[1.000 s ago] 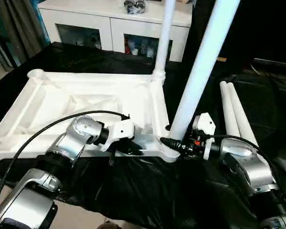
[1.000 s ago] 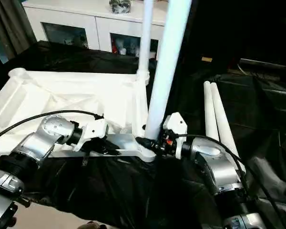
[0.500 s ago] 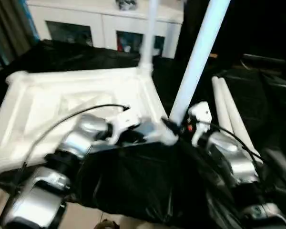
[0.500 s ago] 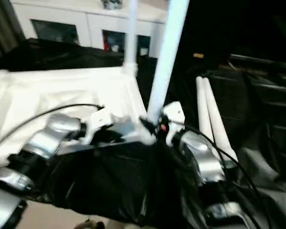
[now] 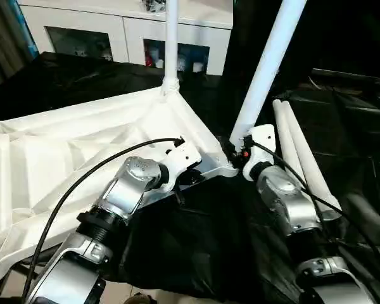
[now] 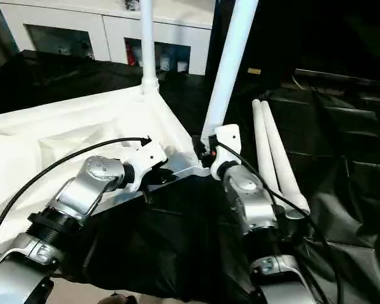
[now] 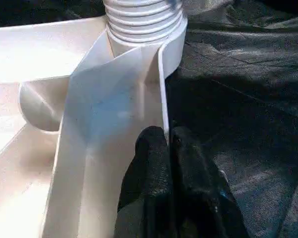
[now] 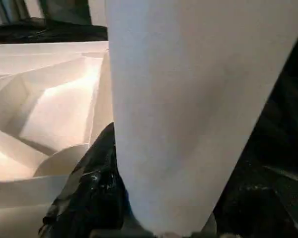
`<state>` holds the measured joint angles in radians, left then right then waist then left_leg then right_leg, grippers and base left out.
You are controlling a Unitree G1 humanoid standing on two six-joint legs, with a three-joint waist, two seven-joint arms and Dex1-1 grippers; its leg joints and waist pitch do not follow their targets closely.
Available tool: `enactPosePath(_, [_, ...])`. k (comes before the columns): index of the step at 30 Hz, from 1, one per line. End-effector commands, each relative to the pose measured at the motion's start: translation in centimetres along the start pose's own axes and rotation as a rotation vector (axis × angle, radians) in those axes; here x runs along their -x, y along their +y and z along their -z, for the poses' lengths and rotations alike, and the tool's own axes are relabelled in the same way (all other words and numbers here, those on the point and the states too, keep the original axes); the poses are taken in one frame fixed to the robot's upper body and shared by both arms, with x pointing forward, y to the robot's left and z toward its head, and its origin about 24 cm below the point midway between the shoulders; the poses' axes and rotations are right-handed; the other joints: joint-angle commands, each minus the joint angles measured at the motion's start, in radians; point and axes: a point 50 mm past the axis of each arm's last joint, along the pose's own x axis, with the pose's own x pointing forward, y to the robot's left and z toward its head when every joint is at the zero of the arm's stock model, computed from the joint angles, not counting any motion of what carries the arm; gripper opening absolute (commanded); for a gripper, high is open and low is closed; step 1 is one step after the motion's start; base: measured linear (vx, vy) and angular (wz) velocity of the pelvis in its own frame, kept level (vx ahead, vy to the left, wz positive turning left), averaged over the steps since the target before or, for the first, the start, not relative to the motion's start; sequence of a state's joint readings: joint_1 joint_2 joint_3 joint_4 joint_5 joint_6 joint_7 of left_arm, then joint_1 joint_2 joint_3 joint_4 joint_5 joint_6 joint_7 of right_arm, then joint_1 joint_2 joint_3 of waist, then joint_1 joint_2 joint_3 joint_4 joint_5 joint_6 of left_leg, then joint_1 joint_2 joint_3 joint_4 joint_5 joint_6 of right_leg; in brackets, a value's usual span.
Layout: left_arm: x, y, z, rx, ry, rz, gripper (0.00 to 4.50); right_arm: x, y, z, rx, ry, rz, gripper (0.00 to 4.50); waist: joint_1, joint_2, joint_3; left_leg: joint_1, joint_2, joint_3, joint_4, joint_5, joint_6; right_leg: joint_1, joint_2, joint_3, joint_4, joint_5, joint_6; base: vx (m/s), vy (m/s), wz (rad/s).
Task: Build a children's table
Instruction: Insert table leg to table base
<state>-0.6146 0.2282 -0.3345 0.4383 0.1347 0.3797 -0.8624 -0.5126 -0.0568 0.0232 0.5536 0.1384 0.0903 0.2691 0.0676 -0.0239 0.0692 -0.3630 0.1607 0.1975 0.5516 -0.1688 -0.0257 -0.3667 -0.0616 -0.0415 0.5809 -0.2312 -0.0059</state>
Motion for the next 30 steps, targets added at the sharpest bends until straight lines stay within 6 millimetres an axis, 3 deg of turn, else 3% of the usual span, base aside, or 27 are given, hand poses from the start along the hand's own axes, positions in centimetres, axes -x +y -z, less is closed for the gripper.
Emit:
enactPosePath(1, [-1.3, -2.1, -0.5, -0.044, 0.002, 0.099, 0.0, 0.7, 0.7, 4.8, -0.058, 0.211, 0.007, 1.91, -0.004, 0.014, -0.03, 0.026, 0.086, -0.053, -0.092, -0.474, -0.075, -0.01, -0.106, 0.06, -0.091, -0.377, -0.15, 0.0, 0.0, 0.0])
enactPosePath(6, [-0.9, -1.9, -0.4, -0.043, -0.006, 0.089, 0.0, 0.4, 1.0, 4.4, -0.052, 0.188, -0.014, 1.91, -0.009, 0.015, -0.029, 0.025, 0.086, -0.055, -0.094, -0.478, -0.078, -0.013, -0.103, 0.059, -0.092, -0.38, -0.141, 0.0, 0.0, 0.0])
enactPosePath(7, [-0.8, -1.8, -0.4, -0.042, -0.008, 0.087, 0.0, 0.3, 1.1, 4.3, -0.057, 0.184, -0.021, 2.47, -0.009, 0.015, -0.03, 0.026, 0.086, -0.054, -0.094, -0.479, -0.079, -0.013, -0.103, 0.059, -0.091, -0.376, -0.142, 0.0, 0.0, 0.0])
enactPosePath(11, [-0.6, -1.7, -0.2, -0.039, -0.015, 0.082, 0.0, 0.3, 1.3, 4.1, -0.059, 0.169, -0.03, 2.8, -0.007, 0.012, -0.035, 0.026, 0.087, -0.051, -0.09, -0.452, -0.072, -0.011, -0.105, 0.062, -0.089, -0.335, -0.156, 0.0, 0.0, 0.0])
enactPosePath(12, [-0.6, -1.7, -0.2, -0.039, -0.015, 0.082, 0.0, 0.3, 1.3, 4.1, -0.059, 0.168, -0.03, 2.96, -0.006, 0.013, -0.037, 0.021, 0.087, -0.047, -0.09, -0.409, -0.065, -0.007, -0.102, 0.061, -0.083, -0.276, -0.163, 0.0, 0.0, 0.0])
enactPosePath(16, [-0.1, -1.5, 0.0, -0.065, -0.032, 0.096, 0.0, 0.4, 0.9, 3.3, -0.045, 0.126, -0.054, 3.25, -0.002, 0.014, -0.042, 0.021, 0.086, -0.04, -0.084, -0.343, -0.043, 0.0, -0.098, 0.059, -0.073, -0.18, -0.187, 0.0, 0.0, 0.0])
enactPosePath(19, [0.3, -1.2, 0.1, -0.084, -0.039, 0.108, 0.0, 0.6, 0.5, 2.6, -0.025, 0.094, -0.096, 3.54, 0.005, 0.016, -0.049, 0.015, 0.084, -0.033, -0.072, -0.228, -0.007, 0.011, -0.095, 0.057, -0.058, -0.021, -0.219, 0.0, 0.0, 0.0])
enactPosePath(20, [0.4, -1.0, 0.2, -0.086, -0.043, 0.11, 0.0, 0.7, 0.4, 2.3, -0.009, 0.083, -0.11, 3.6, 0.006, 0.014, -0.054, 0.008, 0.082, -0.032, -0.065, -0.159, 0.013, 0.021, -0.094, 0.054, -0.045, 0.064, -0.229, 0.0, 0.0, 0.0])
enactPosePath(23, [0.8, -0.8, 0.3, -0.116, -0.064, 0.133, 0.0, 1.4, 0.0, 1.6, 0.029, 0.061, -0.199, 3.6, 0.016, 0.015, -0.062, 0.005, 0.077, -0.028, -0.047, -0.047, 0.076, 0.024, -0.089, 0.05, -0.028, 0.239, -0.24, 0.0, 0.0, 0.0])
enactPosePath(25, [1.1, -0.8, 0.2, -0.149, -0.092, 0.166, 0.0, 2.0, -0.2, 1.3, 0.045, 0.057, -0.254, 3.6, 0.017, 0.015, -0.058, 0.002, 0.078, -0.027, -0.047, -0.062, 0.094, 0.022, -0.09, 0.049, -0.028, 0.236, -0.247, 0.0, 0.0, 0.0])
enactPosePath(30, [1.7, -0.5, 0.8, -0.173, -0.087, 0.225, 0.0, 3.3, -0.9, 0.7, 0.107, 0.049, -0.389, 3.6, 0.019, 0.02, -0.051, 0.008, 0.087, -0.03, -0.055, -0.16, 0.06, 0.019, -0.094, 0.048, -0.042, 0.051, -0.252, 0.0, 0.0, 0.0])
